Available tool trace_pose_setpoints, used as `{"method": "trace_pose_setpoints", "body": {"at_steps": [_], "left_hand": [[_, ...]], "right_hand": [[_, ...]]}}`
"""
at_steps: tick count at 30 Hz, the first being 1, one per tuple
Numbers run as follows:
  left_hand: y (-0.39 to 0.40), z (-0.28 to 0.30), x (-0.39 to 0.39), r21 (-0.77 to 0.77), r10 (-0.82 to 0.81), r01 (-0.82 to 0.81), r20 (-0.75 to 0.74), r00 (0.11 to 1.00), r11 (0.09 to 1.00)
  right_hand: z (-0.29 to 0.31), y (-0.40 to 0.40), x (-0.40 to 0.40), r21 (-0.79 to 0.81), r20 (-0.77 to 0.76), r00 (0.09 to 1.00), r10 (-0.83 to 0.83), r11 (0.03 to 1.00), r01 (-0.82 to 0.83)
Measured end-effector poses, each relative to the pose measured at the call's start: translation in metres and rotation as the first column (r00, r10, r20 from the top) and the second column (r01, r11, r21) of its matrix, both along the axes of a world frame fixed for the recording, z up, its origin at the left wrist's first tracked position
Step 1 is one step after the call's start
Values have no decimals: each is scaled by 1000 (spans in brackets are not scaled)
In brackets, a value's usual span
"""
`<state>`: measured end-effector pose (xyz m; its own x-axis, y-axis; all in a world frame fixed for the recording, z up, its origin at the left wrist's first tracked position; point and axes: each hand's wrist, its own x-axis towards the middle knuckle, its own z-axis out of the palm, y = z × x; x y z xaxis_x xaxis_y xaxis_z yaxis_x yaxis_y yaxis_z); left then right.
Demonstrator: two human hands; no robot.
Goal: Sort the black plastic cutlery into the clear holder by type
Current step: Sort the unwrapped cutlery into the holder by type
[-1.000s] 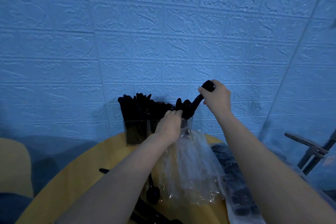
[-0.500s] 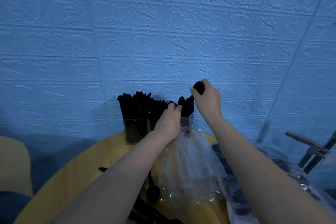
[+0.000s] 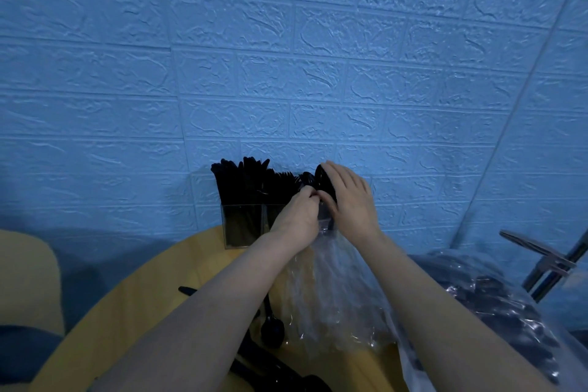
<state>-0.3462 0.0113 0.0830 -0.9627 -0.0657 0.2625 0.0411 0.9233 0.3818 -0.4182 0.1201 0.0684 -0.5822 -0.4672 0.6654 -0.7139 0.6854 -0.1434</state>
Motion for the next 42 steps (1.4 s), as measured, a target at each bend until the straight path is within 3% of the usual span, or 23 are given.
{"method": "trace_pose_setpoints", "body": {"at_steps": [4, 7, 10, 14, 17, 21, 27, 33, 35, 39, 42], "left_hand": [[0, 0, 6, -27, -21, 22, 20, 1000, 999], [-5, 4, 17, 10, -26, 26, 0, 1000, 1000], [-10, 7, 37, 38, -58, 59, -46, 997, 998], [-21, 6, 76, 60, -67, 69, -43, 997, 996], [-30, 1, 114, 104, -51, 51, -3, 999, 993], [-33, -18, 168, 175, -42, 36, 30, 999, 984], [-16, -54, 219, 352, 58, -57, 8, 998, 934], [1, -68, 243, 483, 143, -107, -38, 989, 869], [1, -71, 250, 503, 154, -107, -51, 987, 857], [2, -66, 260, 560, 188, -105, -92, 978, 822], [2, -55, 264, 592, 242, -97, -170, 955, 800]], "right_hand": [[3, 0, 2, 221, 158, 985, -64, 975, 28], [12, -1, 8, 266, 199, 975, -102, 963, 46], [16, 4, 27, 199, 214, 976, -44, 980, 0], [15, 14, 69, -26, 251, 955, 156, 988, -155], [15, 27, 110, -27, 327, 924, 201, 979, -203], [10, 46, 167, 198, 555, 830, 65, 958, -208], [-3, 62, 220, 452, 605, 754, -256, 890, -60], [-18, 57, 235, 230, 778, 591, -211, 972, 44], [-21, 58, 237, 145, 789, 589, -175, 985, 97], [-21, 64, 235, -50, 647, 755, -107, 982, 182], [-9, 67, 237, -267, 497, 868, 4, 952, 149]]}}
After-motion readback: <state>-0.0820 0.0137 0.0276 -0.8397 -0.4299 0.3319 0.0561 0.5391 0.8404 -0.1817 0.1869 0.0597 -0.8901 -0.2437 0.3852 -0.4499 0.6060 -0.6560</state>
